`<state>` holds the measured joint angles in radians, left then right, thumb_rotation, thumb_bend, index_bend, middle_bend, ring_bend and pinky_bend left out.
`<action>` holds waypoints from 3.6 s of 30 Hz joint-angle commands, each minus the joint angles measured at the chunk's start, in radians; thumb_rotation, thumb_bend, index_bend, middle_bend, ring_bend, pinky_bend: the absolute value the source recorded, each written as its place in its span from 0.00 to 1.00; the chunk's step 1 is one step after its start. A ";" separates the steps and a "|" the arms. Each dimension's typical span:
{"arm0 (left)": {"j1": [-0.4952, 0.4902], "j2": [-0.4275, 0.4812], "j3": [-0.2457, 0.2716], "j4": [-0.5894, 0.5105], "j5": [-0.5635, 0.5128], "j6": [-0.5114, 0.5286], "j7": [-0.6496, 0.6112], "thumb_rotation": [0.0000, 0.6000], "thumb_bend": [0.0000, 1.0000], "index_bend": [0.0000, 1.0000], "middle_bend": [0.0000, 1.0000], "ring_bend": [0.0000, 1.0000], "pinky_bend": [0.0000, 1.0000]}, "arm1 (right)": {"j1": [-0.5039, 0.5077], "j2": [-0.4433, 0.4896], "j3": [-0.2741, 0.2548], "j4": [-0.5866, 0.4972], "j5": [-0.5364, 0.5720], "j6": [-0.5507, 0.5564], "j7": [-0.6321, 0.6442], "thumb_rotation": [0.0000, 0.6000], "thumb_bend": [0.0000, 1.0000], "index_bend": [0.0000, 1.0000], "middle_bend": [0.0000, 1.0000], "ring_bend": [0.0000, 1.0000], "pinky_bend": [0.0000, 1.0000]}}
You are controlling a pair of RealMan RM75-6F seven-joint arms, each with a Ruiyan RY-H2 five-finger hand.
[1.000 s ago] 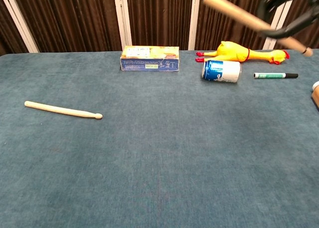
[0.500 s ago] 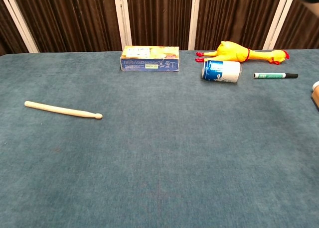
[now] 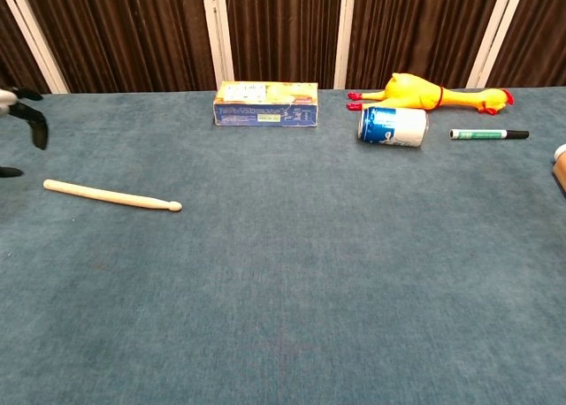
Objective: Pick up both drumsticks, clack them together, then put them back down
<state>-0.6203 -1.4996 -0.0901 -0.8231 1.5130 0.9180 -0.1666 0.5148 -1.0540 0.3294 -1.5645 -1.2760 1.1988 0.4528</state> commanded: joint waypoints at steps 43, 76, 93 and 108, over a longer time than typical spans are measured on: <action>-0.065 -0.272 0.077 0.317 0.021 0.018 0.036 1.00 0.39 0.59 0.55 0.08 0.00 | -0.030 0.016 -0.008 0.064 -0.047 -0.008 0.081 1.00 0.43 0.68 0.61 0.39 0.05; -0.065 -0.265 0.081 0.284 0.000 0.009 0.112 1.00 0.39 0.58 0.57 0.10 0.00 | -0.044 0.035 -0.013 0.047 -0.060 -0.002 0.079 1.00 0.43 0.69 0.61 0.39 0.05; -0.060 -0.283 0.075 0.301 0.002 0.060 0.147 1.00 0.42 0.60 0.59 0.12 0.00 | -0.041 0.029 -0.023 0.046 -0.066 -0.011 0.068 1.00 0.43 0.69 0.61 0.39 0.05; -0.042 -0.274 0.070 0.319 0.014 0.150 0.094 1.00 0.42 0.61 0.59 0.12 0.00 | -0.026 0.026 -0.023 0.038 -0.071 -0.026 0.058 1.00 0.43 0.69 0.61 0.39 0.05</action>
<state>-0.6657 -1.7749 -0.0197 -0.5063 1.5228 1.0560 -0.0612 0.4826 -1.0231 0.3046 -1.5230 -1.3504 1.1775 0.5189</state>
